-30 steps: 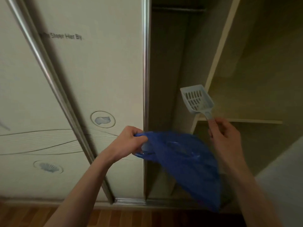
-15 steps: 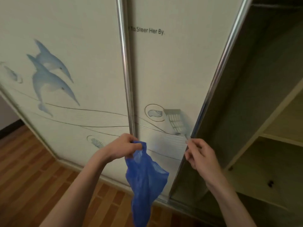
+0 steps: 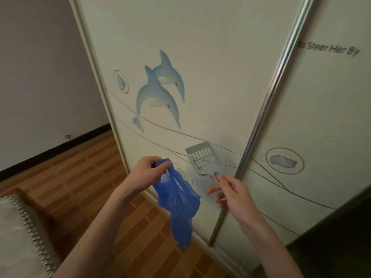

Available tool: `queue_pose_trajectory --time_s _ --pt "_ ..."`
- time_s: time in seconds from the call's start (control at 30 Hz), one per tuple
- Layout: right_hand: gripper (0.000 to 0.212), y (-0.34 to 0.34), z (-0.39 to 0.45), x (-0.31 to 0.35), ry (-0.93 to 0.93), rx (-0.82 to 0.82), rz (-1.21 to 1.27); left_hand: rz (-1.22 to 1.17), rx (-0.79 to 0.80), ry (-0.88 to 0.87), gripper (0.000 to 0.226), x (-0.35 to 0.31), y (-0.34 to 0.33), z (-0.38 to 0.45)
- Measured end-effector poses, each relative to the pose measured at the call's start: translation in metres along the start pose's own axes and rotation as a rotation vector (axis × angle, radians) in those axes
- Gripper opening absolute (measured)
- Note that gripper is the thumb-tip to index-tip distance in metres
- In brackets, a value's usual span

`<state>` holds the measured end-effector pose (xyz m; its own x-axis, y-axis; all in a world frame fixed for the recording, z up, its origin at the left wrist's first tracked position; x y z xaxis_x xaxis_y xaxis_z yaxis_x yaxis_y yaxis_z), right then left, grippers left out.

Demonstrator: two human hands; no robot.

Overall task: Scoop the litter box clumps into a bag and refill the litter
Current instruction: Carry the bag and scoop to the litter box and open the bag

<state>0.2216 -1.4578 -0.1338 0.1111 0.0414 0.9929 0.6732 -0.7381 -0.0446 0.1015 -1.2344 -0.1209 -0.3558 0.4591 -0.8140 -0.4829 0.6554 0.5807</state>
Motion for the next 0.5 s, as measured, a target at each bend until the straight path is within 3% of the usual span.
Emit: queue_pose_trajectory --time_s 0.33,0.5 --pt "0.025 -0.144 0.080 -0.005 -0.036 0.245 -0.031 -0.181 -0.374 0.115 0.031 0.076 0.120 -0.001" --pt "0.029 -0.206 0.119 0.005 -0.003 0.299 0.009 -0.297 -0.475 0.188 0.029 0.113 0.167 0.005"
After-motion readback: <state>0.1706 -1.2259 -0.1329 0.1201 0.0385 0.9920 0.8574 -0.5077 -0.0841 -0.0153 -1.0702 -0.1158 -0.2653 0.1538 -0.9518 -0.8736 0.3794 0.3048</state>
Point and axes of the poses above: each hand's wrist, its own z-axis towards the middle knuckle, its own y-axis out of the back of the hand, x = y × z, the point moved 10 cm from there along z, towards the middle knuckle, and after that the axes turned 10 degrees about z, right-handed, at the moved point
